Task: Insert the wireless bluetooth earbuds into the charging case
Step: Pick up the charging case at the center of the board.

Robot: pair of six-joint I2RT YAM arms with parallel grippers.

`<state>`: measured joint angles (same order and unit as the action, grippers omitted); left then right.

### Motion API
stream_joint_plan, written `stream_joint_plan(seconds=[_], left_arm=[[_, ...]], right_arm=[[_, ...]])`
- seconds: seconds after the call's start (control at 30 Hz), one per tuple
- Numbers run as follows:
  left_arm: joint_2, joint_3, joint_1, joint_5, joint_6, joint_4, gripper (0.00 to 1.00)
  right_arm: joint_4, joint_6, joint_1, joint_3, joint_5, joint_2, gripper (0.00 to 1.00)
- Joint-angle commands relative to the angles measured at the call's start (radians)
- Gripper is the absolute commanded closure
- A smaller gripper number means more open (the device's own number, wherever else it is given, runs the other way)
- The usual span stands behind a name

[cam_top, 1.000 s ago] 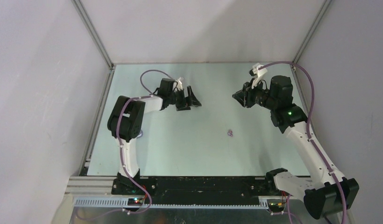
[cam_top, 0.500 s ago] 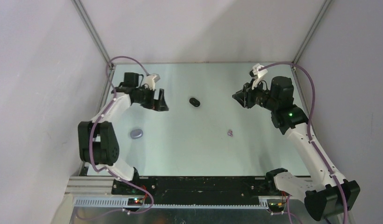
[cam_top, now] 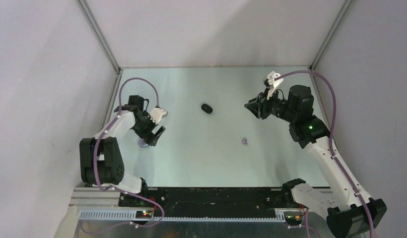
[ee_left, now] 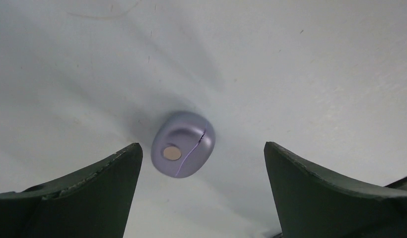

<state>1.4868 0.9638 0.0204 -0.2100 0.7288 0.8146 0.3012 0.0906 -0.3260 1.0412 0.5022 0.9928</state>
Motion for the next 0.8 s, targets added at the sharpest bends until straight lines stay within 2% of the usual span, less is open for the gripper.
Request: stream_joint_plan(seconds=[0.0, 0.27, 0.4, 0.53, 0.67, 0.77], left_arm=[[-0.014, -0.017, 0.008, 0.117, 0.098, -0.019, 0.01], [0.018, -0.075, 0.01, 0.173, 0.144, -0.056, 0.01], [0.055, -0.076, 0.013, 0.169, 0.164, -0.052, 0.08], [0.07, -0.067, 0.016, 0.145, 0.181, -0.036, 0.18], [0.07, -0.062, 0.016, 0.101, 0.198, -0.021, 0.33], [0.078, -0.045, 0.014, 0.056, 0.2, 0.007, 0.55]], right_arm=[[-0.024, 0.014, 0.004, -0.003, 0.027, -0.032, 0.68], [-0.019, 0.009, 0.009, -0.003, 0.04, -0.047, 0.67], [-0.019, 0.008, 0.012, -0.003, 0.041, -0.049, 0.67], [-0.017, 0.003, 0.019, -0.004, 0.042, -0.052, 0.67], [-0.019, 0.001, 0.023, -0.003, 0.042, -0.049, 0.67], [-0.026, 0.0, 0.03, -0.008, 0.04, -0.042, 0.67]])
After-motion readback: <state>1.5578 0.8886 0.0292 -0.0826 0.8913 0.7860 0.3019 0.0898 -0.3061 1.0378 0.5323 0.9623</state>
